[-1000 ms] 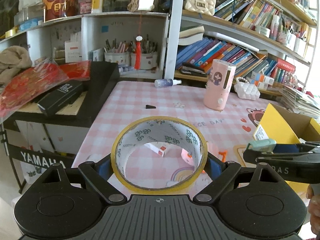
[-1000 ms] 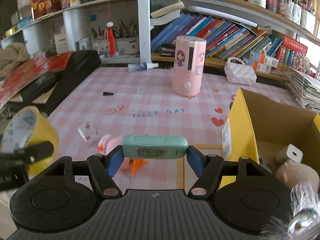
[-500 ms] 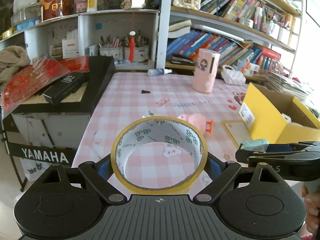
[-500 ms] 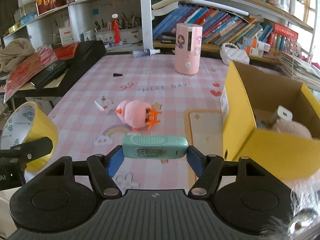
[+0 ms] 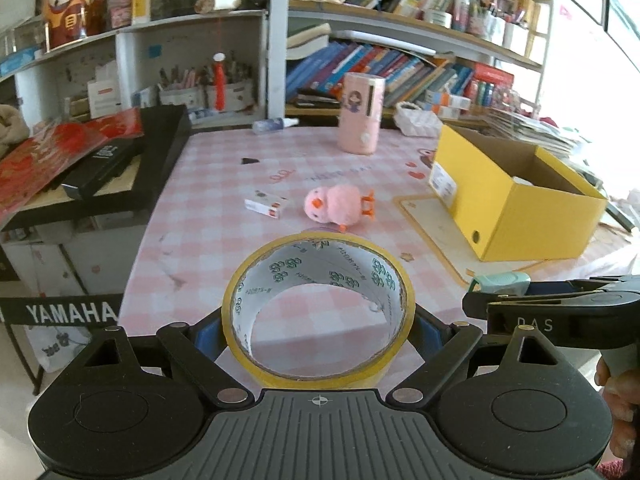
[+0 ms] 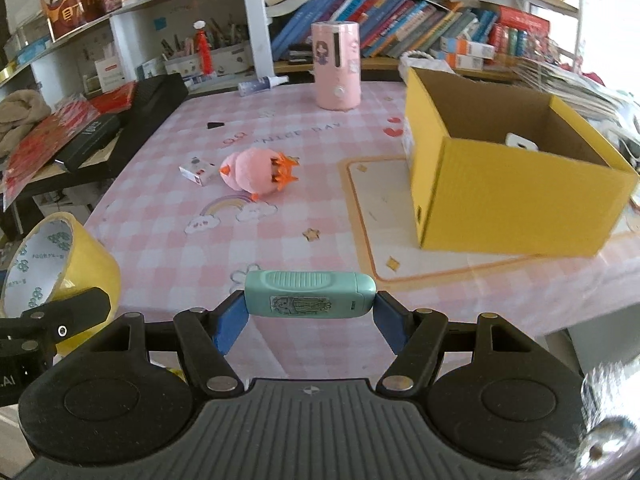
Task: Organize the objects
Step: 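Carry the tape roll and mint-green object together toward the yellow box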
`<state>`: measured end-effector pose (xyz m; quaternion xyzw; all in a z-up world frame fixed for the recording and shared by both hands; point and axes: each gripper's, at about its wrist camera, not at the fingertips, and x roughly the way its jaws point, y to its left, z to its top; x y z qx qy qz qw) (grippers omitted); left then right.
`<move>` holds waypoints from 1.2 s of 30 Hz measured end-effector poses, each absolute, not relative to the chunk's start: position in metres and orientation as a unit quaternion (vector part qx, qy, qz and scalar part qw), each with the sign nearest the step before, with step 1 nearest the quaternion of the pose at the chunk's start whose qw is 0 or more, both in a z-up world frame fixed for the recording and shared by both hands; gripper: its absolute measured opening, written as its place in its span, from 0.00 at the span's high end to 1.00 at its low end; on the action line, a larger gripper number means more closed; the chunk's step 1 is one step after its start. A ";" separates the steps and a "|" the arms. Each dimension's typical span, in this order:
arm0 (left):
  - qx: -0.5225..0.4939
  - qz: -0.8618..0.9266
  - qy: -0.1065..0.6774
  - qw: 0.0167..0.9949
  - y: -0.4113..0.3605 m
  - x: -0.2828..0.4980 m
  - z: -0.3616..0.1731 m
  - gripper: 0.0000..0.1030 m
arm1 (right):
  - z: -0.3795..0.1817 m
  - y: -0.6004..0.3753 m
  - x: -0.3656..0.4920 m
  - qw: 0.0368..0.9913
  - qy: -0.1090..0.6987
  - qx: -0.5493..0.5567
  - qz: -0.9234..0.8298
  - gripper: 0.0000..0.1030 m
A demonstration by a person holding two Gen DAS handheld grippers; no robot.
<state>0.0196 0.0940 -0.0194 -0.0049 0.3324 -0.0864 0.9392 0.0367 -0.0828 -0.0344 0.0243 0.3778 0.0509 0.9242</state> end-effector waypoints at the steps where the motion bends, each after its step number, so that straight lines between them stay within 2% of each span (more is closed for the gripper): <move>1: -0.005 -0.092 0.331 0.939 0.092 0.019 -0.019 0.12 | -0.034 -0.086 0.034 0.924 0.378 0.026 0.046 0.36; 23: 0.051 -0.246 0.317 0.915 -0.015 0.029 -0.018 0.12 | -0.035 -0.196 -0.020 0.917 0.370 0.098 -0.115 0.36; 36: 0.066 -0.275 0.286 0.916 -0.068 0.051 -0.006 0.12 | -0.032 -0.251 -0.006 0.911 0.364 0.119 -0.152 0.36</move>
